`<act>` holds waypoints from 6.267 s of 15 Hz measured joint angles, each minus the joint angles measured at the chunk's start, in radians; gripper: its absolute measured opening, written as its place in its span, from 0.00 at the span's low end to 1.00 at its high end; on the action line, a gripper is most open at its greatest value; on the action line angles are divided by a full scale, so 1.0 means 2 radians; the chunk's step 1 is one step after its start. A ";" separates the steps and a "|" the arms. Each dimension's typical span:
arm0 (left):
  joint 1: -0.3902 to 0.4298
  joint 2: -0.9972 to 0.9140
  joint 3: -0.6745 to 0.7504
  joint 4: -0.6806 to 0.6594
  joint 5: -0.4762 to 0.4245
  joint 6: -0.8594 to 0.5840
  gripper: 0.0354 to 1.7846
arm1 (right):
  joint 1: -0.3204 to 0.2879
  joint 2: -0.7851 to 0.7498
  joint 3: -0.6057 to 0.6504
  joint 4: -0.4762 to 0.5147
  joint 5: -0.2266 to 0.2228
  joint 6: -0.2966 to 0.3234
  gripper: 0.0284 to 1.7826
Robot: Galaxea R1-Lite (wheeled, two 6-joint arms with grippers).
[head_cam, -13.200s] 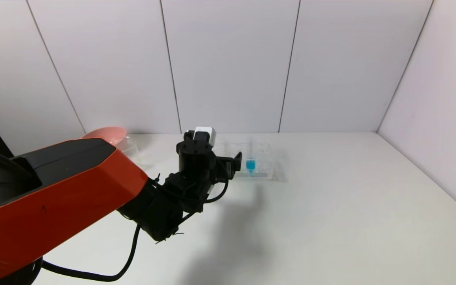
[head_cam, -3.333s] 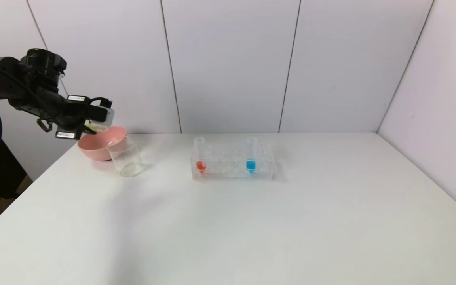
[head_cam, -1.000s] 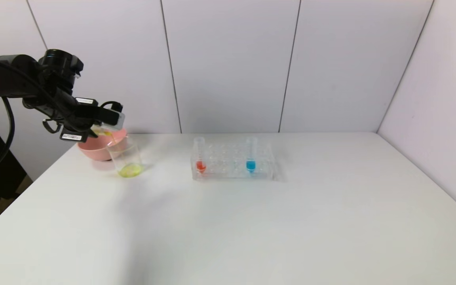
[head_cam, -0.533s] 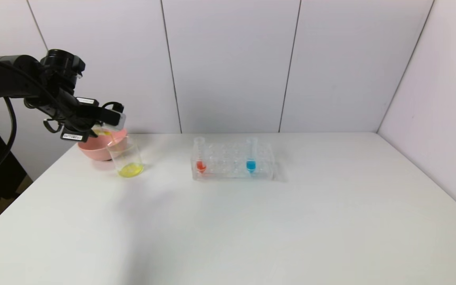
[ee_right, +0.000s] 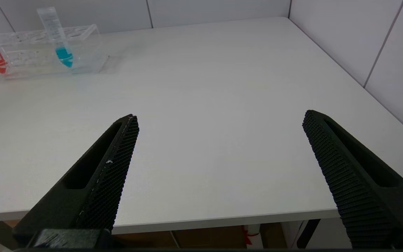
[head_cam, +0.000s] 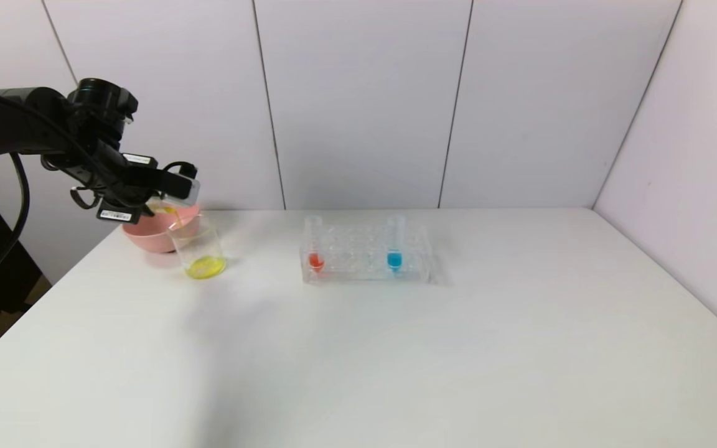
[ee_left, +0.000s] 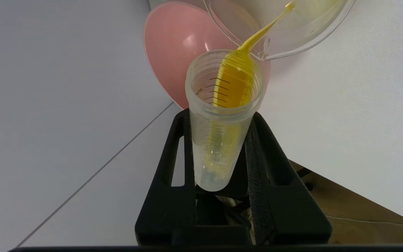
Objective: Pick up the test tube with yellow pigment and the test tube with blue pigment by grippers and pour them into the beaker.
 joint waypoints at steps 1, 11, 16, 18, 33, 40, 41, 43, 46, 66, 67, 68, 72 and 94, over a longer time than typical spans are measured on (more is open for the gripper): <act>0.000 0.000 0.000 0.000 0.001 0.000 0.23 | 0.000 0.000 0.000 0.000 0.000 0.000 0.96; -0.008 0.001 0.000 -0.005 0.036 0.008 0.23 | 0.000 0.000 0.000 0.000 0.000 0.000 0.96; -0.011 0.001 0.000 -0.006 0.040 0.009 0.23 | 0.000 0.000 0.000 0.000 0.000 0.000 0.96; -0.012 0.001 0.000 -0.006 0.041 0.010 0.23 | 0.000 0.000 0.000 0.000 0.000 0.000 0.96; -0.016 0.001 0.000 -0.009 0.055 0.020 0.23 | 0.000 0.000 0.000 0.000 0.000 0.000 0.96; -0.014 -0.009 0.000 -0.023 0.044 -0.040 0.23 | 0.000 0.000 0.000 0.000 0.000 0.000 0.96; -0.012 -0.015 0.000 -0.023 0.039 -0.074 0.23 | 0.000 0.000 0.000 0.000 0.000 0.000 0.96; -0.001 -0.026 0.000 -0.023 0.021 -0.171 0.23 | 0.000 0.000 0.000 0.000 0.000 0.000 0.96; 0.023 -0.044 0.003 -0.034 -0.033 -0.362 0.23 | 0.000 0.000 0.000 0.000 0.000 0.000 0.96; 0.071 0.003 0.313 -0.658 -0.084 -0.840 0.23 | 0.000 0.000 0.000 0.000 0.000 0.000 0.96; 0.070 0.005 0.317 -0.659 -0.084 -0.843 0.23 | 0.000 0.000 0.000 0.000 0.000 0.000 0.96; 0.069 0.007 0.319 -0.659 -0.084 -0.850 0.23 | 0.000 0.000 0.000 0.000 0.000 0.000 0.96; 0.064 0.015 0.323 -0.659 -0.084 -0.859 0.23 | 0.000 0.000 0.000 0.000 0.000 0.000 0.96; 0.013 -0.205 0.465 -0.638 -0.031 -0.894 0.99 | 0.000 0.000 0.000 0.000 0.000 0.000 0.96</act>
